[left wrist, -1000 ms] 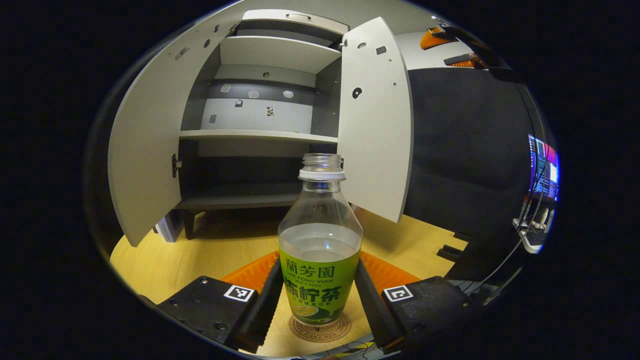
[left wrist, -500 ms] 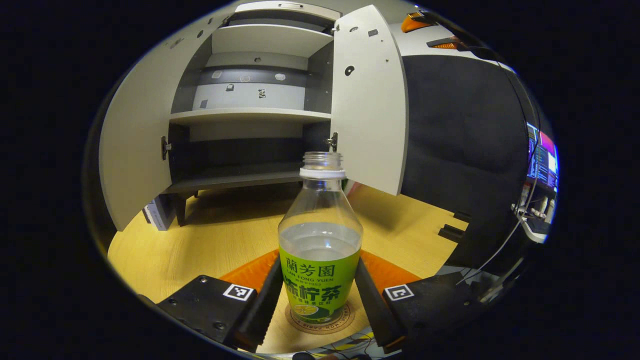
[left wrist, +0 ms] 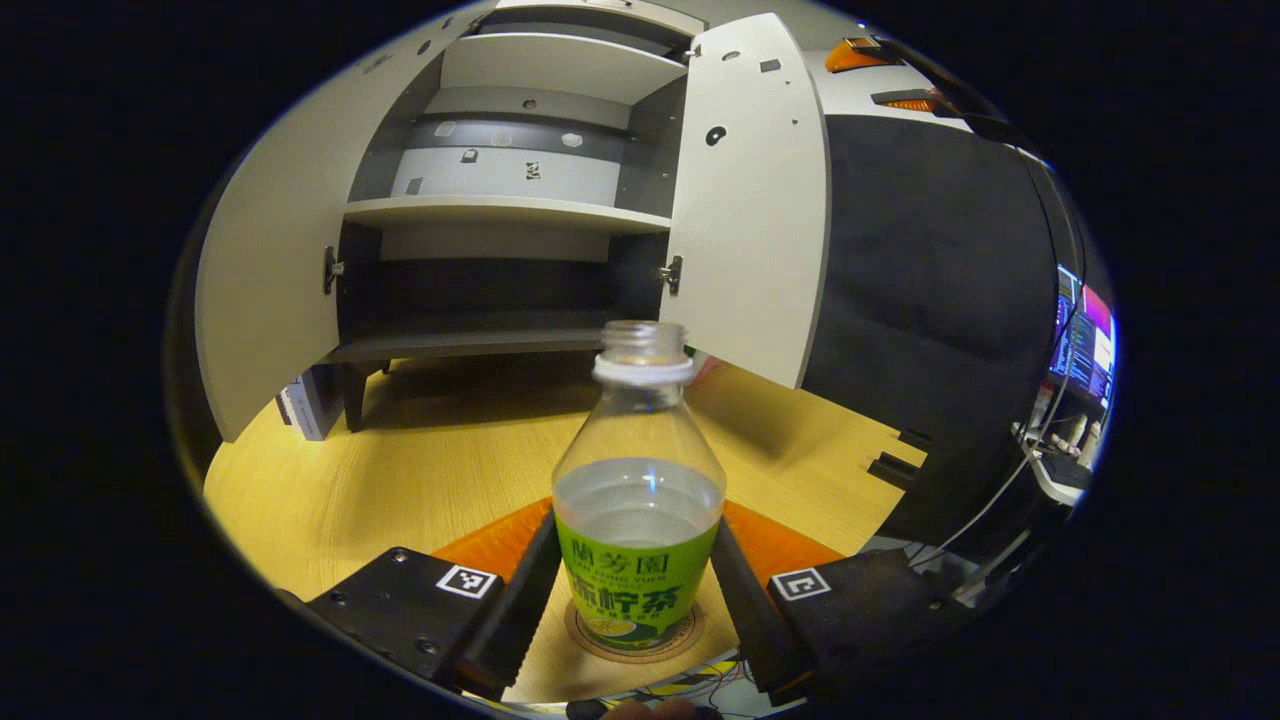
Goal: Grasp the bottle in the cabinet with the left hand and place it on the coaster, then close the right door with the right hand and the left door with the left hand.
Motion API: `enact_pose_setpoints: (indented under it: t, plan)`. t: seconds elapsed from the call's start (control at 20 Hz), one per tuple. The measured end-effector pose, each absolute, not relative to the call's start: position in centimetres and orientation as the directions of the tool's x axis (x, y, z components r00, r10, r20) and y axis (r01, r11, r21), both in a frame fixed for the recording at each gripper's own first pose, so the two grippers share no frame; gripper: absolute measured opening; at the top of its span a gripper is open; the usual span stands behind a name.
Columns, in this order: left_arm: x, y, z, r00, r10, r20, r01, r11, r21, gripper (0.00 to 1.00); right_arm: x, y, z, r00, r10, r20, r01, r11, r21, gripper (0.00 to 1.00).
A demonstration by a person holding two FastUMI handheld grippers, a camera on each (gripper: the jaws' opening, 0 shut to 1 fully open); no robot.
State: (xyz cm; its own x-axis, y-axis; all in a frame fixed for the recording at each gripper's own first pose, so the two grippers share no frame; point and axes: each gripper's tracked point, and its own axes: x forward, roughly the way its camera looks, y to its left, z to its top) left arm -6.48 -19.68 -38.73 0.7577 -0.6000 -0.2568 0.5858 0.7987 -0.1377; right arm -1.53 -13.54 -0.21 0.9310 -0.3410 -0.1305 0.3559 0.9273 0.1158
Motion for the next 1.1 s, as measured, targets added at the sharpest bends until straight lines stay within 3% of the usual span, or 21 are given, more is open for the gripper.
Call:
enact_pose_setpoints:
  t: [0.75, 1.1]
  plan:
    - [-5.6, -20.7, -35.2, 0.736, -0.630, -0.247, 0.621, 0.774, -0.123, 0.87, -1.8, -14.5, -1.1, 0.932, -0.332, -0.148, 0.354, 0.920, 0.166, 0.96]
    - [-3.6, -19.9, -26.6, 0.770, -0.612, -0.180, 0.601, 0.791, -0.118, 0.87, -2.5, -16.3, -1.4, 0.931, -0.342, -0.130, 0.360, 0.920, 0.155, 0.96]
